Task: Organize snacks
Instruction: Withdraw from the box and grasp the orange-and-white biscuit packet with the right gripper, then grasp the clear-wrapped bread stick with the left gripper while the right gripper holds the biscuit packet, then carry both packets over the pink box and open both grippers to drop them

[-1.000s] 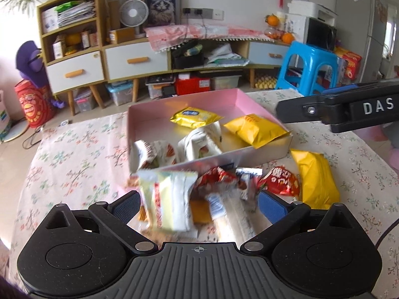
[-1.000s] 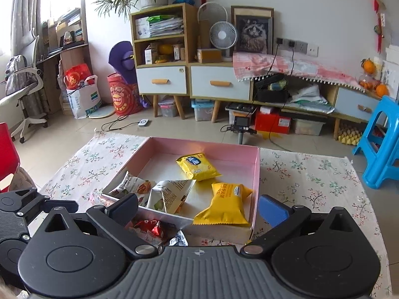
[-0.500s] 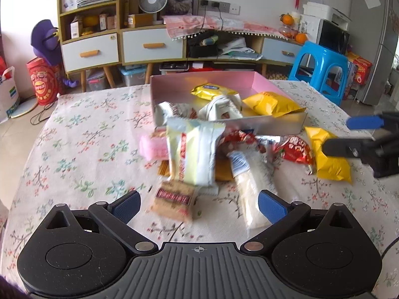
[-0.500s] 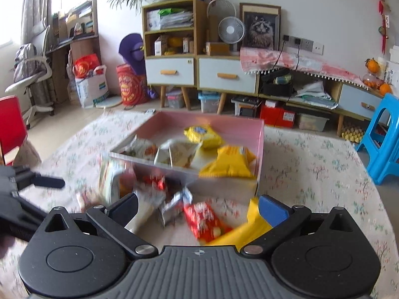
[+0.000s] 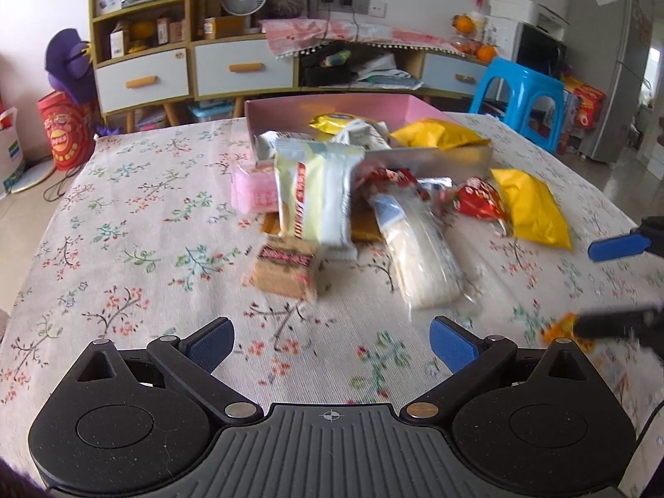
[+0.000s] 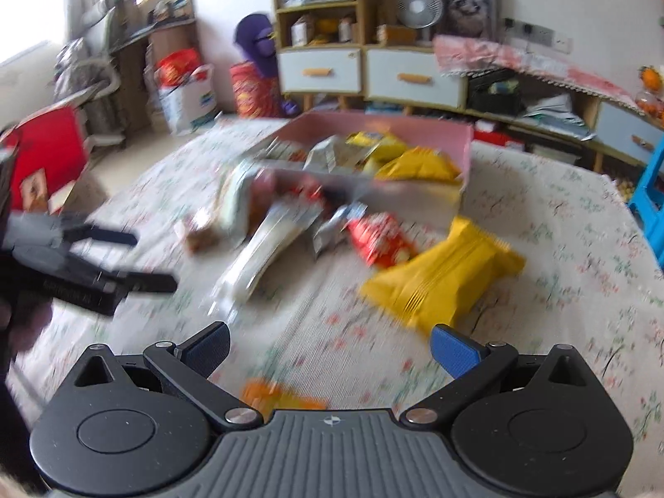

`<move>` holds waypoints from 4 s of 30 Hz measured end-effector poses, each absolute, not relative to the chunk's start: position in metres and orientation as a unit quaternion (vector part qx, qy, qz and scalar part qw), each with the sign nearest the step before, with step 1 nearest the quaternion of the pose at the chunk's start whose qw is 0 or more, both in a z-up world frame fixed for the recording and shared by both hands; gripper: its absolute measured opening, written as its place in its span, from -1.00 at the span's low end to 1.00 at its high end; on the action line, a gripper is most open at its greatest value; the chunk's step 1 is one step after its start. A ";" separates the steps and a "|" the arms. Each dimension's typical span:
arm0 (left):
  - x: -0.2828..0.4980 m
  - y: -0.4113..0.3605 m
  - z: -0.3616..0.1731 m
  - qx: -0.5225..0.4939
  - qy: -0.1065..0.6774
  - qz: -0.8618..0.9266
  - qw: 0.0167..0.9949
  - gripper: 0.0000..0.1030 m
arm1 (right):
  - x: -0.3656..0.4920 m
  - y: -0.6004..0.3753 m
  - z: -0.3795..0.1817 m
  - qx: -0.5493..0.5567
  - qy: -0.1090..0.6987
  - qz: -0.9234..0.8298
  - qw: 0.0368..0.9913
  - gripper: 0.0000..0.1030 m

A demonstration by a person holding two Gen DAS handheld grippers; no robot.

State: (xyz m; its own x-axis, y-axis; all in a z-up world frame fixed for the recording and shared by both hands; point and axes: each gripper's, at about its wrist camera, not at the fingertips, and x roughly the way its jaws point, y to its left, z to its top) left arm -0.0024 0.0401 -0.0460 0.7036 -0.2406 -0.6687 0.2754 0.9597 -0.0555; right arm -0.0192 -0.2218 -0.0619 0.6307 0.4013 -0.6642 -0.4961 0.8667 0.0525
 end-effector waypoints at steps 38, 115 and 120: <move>0.043 -0.024 -0.055 0.004 0.365 -0.165 0.916 0.92 | -0.006 -0.228 -0.073 -0.106 0.366 0.220 0.898 -0.43; 0.086 0.013 0.018 -0.087 0.303 -0.109 0.943 -0.70 | 0.120 -0.201 -0.009 0.015 0.279 0.213 0.936 -0.43; 0.112 0.015 0.015 -0.086 0.310 -0.090 0.942 -0.70 | 0.133 -0.200 -0.022 0.029 0.300 0.209 0.930 -0.43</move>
State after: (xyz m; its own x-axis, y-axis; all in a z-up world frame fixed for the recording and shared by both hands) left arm 0.1116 0.0153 0.0145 0.7914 -0.2236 -0.5689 0.1163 0.9688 -0.2189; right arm 0.1327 -0.2003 -0.0216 0.7326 0.4057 -0.5465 -0.3705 0.9112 0.1799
